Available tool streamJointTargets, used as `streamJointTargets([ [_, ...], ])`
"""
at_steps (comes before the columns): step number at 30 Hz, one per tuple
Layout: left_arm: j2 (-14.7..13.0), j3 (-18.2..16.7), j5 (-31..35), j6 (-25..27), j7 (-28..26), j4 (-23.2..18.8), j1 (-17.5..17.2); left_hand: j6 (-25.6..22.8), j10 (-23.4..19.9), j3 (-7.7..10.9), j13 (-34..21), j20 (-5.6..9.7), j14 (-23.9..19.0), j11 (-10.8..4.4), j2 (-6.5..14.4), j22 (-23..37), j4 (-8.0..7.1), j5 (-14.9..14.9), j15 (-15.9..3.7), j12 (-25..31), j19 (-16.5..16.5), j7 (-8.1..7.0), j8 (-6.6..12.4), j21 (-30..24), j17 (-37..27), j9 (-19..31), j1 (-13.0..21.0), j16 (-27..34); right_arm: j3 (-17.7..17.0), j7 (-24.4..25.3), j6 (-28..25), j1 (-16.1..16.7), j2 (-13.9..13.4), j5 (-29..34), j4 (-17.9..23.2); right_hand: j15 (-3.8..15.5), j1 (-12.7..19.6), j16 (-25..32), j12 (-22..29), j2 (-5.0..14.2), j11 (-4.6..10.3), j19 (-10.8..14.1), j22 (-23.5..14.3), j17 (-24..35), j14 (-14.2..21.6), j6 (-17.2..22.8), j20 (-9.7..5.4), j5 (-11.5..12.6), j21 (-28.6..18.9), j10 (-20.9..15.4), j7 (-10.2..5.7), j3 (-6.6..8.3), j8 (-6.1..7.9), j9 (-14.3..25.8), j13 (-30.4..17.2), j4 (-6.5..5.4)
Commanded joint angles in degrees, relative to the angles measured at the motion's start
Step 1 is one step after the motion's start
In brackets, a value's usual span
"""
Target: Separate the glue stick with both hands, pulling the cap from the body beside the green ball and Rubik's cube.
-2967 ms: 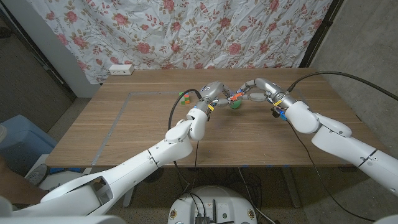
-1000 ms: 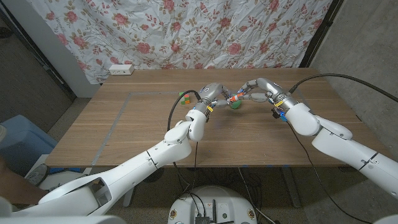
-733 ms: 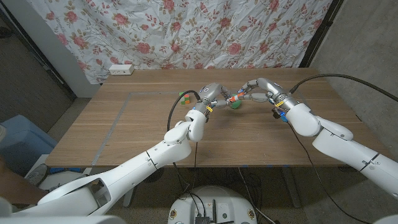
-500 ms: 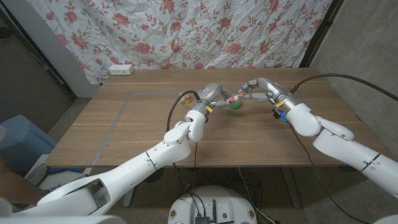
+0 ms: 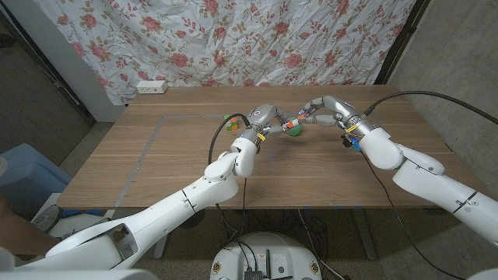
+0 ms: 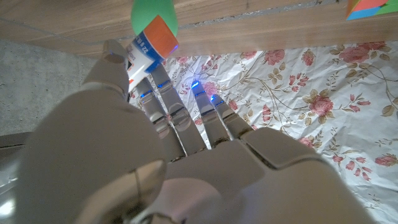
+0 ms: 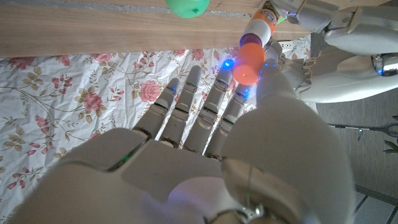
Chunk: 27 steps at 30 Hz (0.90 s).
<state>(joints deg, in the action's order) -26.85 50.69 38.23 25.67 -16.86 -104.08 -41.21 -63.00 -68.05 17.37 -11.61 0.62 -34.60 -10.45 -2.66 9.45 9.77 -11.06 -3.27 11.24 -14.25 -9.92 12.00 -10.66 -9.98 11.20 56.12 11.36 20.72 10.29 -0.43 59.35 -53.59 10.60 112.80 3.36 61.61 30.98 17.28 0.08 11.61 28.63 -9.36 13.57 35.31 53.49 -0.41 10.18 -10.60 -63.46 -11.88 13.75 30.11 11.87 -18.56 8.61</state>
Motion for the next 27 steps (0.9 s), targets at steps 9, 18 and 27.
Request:
streamJointTargets([
  [9, -1.49, 0.08, 1.27, 0.73, 1.60, -0.70, 0.73, -2.87, -2.29, -0.10, -0.06, -0.19, -0.56, -2.45, 4.27, 0.24, -0.32, -0.33, -7.71, 0.33, -0.23, 1.78, 0.29, -0.11, -0.31, 0.33, 0.68, 0.00, 0.03, -1.92, 1.26, -1.82, -0.52, -0.57, -1.44, 9.17, -0.17, -0.03, -0.22, 0.59, 0.62, -0.05, -0.04, 0.22, -0.80, -0.30, 0.32, 0.21, 0.08, -0.33, -0.02, -0.58, -0.20, 0.09, -0.43, -0.07],
  [18, -3.50, -0.72, 2.07, 1.77, 3.47, -2.80, -0.02, -2.95, -2.27, -0.15, -0.06, -0.15, -0.55, -2.46, 4.30, 0.24, -0.32, -0.33, -7.73, 0.33, -0.22, 1.71, 0.32, -0.11, -0.31, 0.33, 0.66, -0.01, -0.21, -2.11, 1.10, -2.22, -0.98, -0.32, -2.08, 9.14, -0.23, 0.11, -0.33, 0.81, 0.62, -0.34, -0.05, 0.36, -0.90, -0.47, 0.11, 0.21, 0.16, -0.27, -0.08, -0.91, -0.36, 0.09, -0.65, -0.08],
  [27, -5.65, -1.27, 3.42, 2.64, 5.70, -4.66, -0.60, -2.81, -2.23, -0.25, -0.06, -0.06, -0.34, -2.45, 4.17, 0.24, -0.31, -0.32, -7.64, 0.31, -0.33, 1.79, 0.26, -0.15, -0.26, 0.33, 0.60, -0.13, -0.15, -2.35, -0.19, -2.56, -1.50, 0.39, -2.07, 9.14, -0.36, 0.23, -0.54, 0.91, 0.59, -1.54, -0.04, 0.63, -1.03, -0.74, -1.22, 0.21, 0.37, 0.00, -0.26, -1.19, -0.56, 0.08, -0.85, -0.08],
])
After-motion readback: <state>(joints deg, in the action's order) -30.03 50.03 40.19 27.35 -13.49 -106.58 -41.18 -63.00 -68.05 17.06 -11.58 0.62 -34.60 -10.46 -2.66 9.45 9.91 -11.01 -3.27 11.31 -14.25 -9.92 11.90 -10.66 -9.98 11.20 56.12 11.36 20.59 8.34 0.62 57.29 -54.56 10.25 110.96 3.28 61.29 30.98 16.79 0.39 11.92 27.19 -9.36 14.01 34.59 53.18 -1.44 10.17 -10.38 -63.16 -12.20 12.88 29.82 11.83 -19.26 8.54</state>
